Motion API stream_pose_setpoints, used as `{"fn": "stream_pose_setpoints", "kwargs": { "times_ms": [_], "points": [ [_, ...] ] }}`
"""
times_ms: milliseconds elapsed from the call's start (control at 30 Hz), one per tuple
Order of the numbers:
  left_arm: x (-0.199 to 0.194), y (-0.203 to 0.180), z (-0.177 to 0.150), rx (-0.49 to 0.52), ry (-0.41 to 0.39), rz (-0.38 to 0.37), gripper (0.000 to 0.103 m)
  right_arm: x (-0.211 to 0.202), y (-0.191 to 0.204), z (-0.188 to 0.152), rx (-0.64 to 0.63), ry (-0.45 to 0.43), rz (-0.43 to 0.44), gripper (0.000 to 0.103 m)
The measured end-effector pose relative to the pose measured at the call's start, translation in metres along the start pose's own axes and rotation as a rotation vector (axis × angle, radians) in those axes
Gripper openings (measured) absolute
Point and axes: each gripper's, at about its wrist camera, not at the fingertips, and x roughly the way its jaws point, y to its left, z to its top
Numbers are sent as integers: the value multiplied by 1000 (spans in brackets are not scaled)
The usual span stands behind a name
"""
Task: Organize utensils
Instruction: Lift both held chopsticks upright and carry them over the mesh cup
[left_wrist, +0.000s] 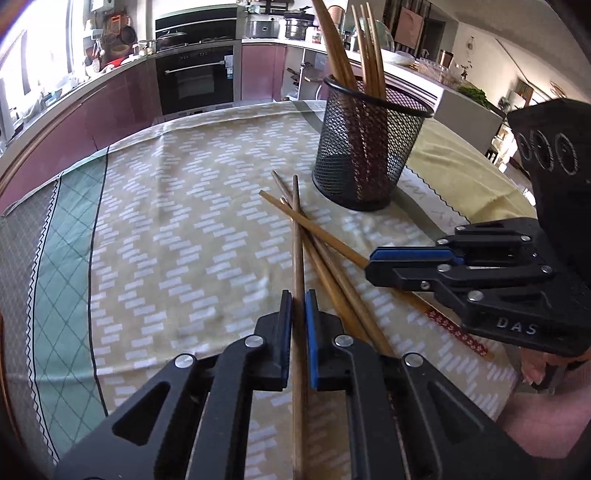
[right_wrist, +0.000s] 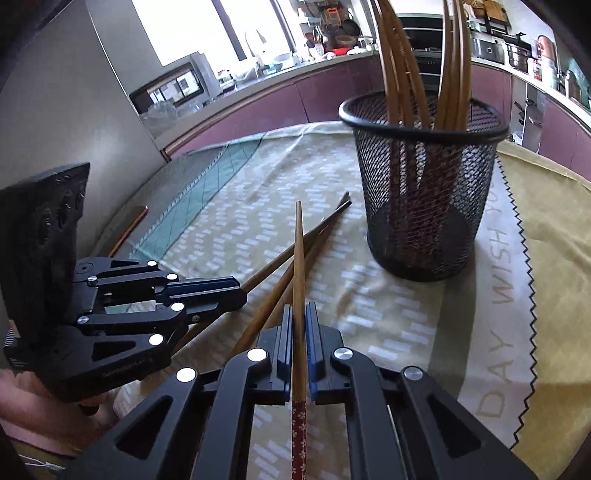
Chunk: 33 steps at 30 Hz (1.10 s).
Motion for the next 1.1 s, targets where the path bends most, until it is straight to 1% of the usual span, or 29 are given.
{"fn": "stream_pose_setpoints", "kwargs": {
  "times_ms": [100,167,200,333,400,500,567,767,933,1100],
  "points": [
    [1,1,2,9,6,0,10,4,2,3,-16,14,-42,8],
    [4,3,5,13,10,14,13,6,2,4,-22,21,-46,7],
    [7,3,7,19,16,12,17,8,4,5,-30,23,-50,8],
    [17,5,18,28,17,2,22,15,6,11,-41,26,-52,8],
    [21,4,23,33,18,5,22,17,5,14,-31,20,-46,7],
    [25,3,29,22,24,11,8,12,5,12,-22,0,-34,6],
    [22,3,31,12,19,8,8,1,0,12,-21,-23,-28,6],
    [-7,3,39,-5,-60,-24,8,-37,-5,15,-11,-126,3,6],
    [-44,7,50,-22,-149,-86,7,-67,-13,19,16,-212,27,6],
    [-74,12,62,-31,-220,-144,7,-91,-18,26,29,-285,35,6]
  ]
}}
